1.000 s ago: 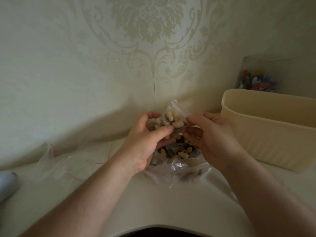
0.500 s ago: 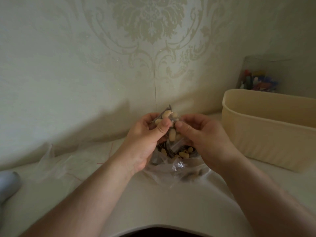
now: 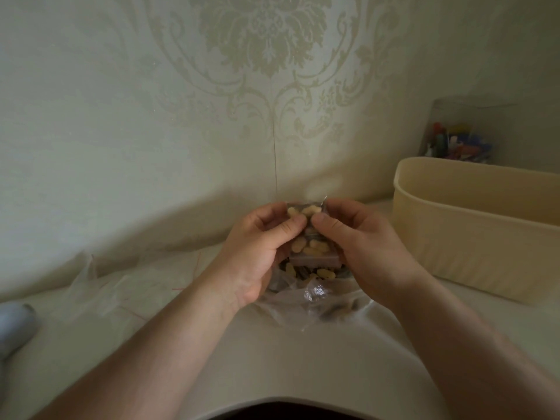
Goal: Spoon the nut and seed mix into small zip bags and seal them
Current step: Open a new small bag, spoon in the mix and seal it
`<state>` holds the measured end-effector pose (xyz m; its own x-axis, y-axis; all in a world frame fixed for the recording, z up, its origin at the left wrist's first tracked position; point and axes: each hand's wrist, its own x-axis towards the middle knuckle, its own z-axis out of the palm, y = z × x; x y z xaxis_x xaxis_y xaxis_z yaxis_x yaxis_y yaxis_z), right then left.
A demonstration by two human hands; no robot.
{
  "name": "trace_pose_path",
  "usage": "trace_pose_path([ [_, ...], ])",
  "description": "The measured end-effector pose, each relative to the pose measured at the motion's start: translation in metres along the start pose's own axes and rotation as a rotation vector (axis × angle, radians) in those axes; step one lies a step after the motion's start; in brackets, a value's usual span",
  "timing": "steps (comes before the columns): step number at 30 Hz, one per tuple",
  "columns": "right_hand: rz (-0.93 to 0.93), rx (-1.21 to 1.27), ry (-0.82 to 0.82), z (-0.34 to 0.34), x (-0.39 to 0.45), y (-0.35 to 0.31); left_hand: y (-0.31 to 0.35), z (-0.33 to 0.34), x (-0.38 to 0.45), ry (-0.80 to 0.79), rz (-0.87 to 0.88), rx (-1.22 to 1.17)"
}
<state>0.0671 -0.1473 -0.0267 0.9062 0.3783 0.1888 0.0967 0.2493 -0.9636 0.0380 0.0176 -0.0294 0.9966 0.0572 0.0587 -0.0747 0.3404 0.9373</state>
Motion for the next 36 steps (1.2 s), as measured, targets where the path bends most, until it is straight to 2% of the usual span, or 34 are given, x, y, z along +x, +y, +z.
trace_pose_path([
  [8,0.012,-0.038,-0.015,0.0026,-0.0019,-0.0004,0.0005,-0.0018,-0.0006,-0.075,-0.009,-0.086],
  [12,-0.036,-0.139,0.031,-0.0017,0.0012,0.0042,0.0015,-0.0006,-0.0016,-0.03,-0.013,-0.074],
  [19,0.035,-0.026,-0.038,0.0,-0.0012,0.0007,0.0016,0.0009,-0.0027,-0.024,-0.016,-0.081],
  [23,0.001,-0.074,0.062,-0.0006,0.0012,0.0024,0.0014,0.0023,-0.0042,-0.005,-0.004,-0.041],
  [28,-0.052,-0.066,0.162,-0.006,0.0029,0.0027,0.0002,0.0026,-0.0062,-0.065,0.014,0.084],
  [33,-0.016,0.045,0.106,-0.0043,0.0021,-0.0001,0.0034,0.0003,-0.0041,-0.043,0.012,0.011],
  [36,0.01,0.028,0.047,-0.0039,0.0006,-0.0017,0.0039,-0.0001,-0.0039,-0.009,0.016,-0.015],
])
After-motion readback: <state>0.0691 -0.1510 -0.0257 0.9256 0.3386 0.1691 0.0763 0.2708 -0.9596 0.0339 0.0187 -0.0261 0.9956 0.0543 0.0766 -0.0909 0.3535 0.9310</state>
